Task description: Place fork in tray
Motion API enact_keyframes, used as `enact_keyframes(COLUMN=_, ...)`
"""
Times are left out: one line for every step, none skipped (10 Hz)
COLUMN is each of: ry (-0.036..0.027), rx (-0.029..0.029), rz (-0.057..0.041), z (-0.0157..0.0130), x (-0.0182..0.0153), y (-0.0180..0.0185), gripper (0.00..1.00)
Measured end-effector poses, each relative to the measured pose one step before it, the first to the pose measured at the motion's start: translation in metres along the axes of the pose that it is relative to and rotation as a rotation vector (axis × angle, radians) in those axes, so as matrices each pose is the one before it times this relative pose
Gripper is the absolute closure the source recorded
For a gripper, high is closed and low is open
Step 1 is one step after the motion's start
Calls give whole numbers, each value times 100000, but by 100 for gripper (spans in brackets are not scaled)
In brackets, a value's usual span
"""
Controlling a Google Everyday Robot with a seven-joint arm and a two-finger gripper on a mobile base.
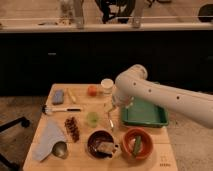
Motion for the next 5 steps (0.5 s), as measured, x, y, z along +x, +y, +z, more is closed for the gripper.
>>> enact_keyframes(ry=170, rx=4173, rz=-1539, z=591, x=-60, y=508, gripper=20)
enact_keyframes(ry=69, rx=2830, rz=-1452, z=488, x=-61, y=286, gripper=20)
enact_keyframes(ry=34, rx=2391, rz=-1000, z=678, x=-40, y=126, gripper=20)
enact_keyframes(ry=-63, rx=520, rz=-798, z=640, x=-166, y=192, gripper=20)
enact_keyframes(ry=163, rx=-134, rz=341, z=460, x=-105, y=-170, gripper=20)
